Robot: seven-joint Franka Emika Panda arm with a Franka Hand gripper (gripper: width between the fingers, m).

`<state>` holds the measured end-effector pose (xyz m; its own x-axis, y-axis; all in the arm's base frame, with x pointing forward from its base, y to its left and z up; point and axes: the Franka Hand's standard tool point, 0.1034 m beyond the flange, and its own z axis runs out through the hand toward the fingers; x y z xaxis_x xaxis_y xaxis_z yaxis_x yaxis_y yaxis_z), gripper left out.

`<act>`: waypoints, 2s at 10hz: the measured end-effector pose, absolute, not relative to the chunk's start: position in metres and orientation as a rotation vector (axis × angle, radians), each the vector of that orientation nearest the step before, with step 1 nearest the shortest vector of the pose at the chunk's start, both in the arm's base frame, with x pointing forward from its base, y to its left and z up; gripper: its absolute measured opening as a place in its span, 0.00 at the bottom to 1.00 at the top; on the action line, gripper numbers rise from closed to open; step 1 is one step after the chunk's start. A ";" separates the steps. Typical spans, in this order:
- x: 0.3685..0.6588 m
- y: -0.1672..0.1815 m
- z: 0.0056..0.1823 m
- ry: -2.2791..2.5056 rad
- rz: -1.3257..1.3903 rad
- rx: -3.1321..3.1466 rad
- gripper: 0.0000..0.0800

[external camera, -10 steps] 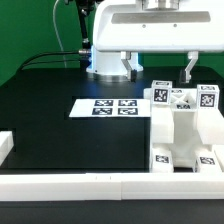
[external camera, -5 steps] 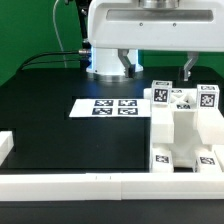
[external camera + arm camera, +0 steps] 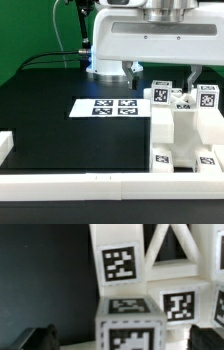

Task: Assemble chair

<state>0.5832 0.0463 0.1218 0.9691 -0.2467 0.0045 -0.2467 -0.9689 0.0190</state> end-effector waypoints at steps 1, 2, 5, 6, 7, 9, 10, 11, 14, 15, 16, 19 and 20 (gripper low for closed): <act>0.583 0.046 0.122 -0.403 0.004 3.096 0.64; 0.583 0.046 0.122 -0.405 0.004 3.096 0.43; 0.583 0.046 0.122 -0.662 0.006 3.053 0.35; 0.583 0.046 0.121 -0.789 0.008 3.023 0.35; 0.584 0.047 0.121 -0.959 0.019 2.975 0.35; 0.585 0.047 0.121 -1.335 0.043 2.837 0.35; 0.586 0.047 0.121 -1.539 0.032 2.754 0.35; 0.586 0.047 0.121 -1.733 0.013 2.670 0.35; 0.589 0.046 0.120 -1.900 0.016 2.601 0.37; 0.589 0.046 0.120 -1.876 0.017 2.618 0.37; 0.589 0.046 0.120 -1.874 0.017 2.620 0.66; 0.588 0.051 0.120 -1.164 0.049 2.998 0.81; 0.586 0.052 0.118 -1.064 0.045 3.032 0.81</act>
Offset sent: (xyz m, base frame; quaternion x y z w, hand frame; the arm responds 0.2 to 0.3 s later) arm 0.0000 0.0000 0.0000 0.0000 0.0000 0.1938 0.9810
